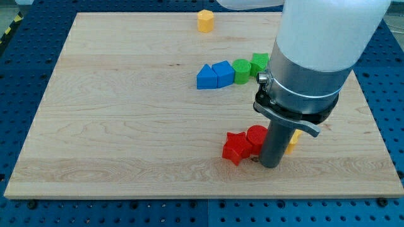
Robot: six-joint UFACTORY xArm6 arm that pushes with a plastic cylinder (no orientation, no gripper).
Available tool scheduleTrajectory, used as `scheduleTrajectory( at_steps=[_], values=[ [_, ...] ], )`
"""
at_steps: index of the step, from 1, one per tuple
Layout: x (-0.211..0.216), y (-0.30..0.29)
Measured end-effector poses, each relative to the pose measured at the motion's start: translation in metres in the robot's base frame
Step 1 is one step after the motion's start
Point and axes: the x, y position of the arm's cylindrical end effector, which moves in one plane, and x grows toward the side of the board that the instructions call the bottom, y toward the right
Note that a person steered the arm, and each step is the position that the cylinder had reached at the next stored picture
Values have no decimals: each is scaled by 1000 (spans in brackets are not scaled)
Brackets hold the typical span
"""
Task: Adjust group of blocks in a horizontal line
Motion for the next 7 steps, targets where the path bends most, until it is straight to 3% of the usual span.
scheduleTrajectory(
  at_steps=[1,3,4,7],
  values=[
    [28,0],
    [20,-31],
    [-4,-30],
    [2,-22]
  ],
)
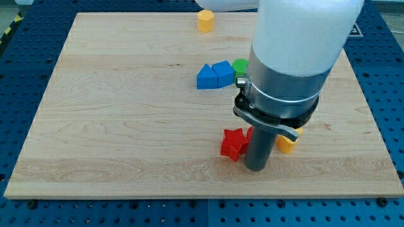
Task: Adjust group of blocks in a horizontal line
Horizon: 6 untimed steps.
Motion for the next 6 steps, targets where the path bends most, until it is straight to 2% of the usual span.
scheduleTrajectory(
  at_steps=[2,3,5,6],
  values=[
    [27,19],
    [30,56],
    [31,69],
    [32,95]
  ],
)
